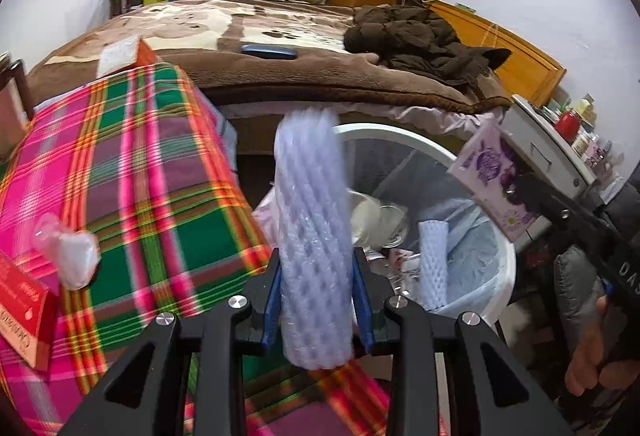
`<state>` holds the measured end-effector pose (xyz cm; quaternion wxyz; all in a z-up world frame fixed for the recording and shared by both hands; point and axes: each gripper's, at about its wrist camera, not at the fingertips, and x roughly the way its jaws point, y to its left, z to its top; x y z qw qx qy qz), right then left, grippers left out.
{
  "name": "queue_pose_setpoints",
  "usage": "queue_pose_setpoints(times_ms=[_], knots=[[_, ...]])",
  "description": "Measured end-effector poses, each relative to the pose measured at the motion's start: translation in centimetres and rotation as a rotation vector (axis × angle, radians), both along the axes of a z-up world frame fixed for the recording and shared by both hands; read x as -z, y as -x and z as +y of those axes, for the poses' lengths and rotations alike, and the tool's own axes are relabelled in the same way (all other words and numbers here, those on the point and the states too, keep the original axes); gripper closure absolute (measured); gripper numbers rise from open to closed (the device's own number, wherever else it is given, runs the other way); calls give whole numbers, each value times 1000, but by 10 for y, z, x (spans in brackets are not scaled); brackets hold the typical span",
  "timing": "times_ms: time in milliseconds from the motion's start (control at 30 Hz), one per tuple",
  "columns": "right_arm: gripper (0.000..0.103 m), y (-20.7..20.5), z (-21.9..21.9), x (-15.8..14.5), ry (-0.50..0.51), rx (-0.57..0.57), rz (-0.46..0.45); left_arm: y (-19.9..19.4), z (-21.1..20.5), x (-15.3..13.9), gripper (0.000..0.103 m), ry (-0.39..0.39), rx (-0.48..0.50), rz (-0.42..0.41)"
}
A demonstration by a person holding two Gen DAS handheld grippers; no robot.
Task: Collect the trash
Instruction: 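Carry foam sleeve and purple carton to the bin and release both into it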
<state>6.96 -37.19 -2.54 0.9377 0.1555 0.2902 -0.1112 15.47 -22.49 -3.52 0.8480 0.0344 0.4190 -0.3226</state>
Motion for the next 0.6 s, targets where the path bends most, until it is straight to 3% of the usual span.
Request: queue_pose_setpoints(times_ms=[233, 400, 600], knots=[[59, -4, -3, 4, 17, 3, 23, 2, -21, -2, 70, -5, 37, -2], [58, -10, -7, 8, 31, -3, 64, -3, -23, -6, 44, 12, 25, -5], [58, -13, -6, 9, 50, -3, 81, -5, -22, -9, 36, 20, 22, -14]])
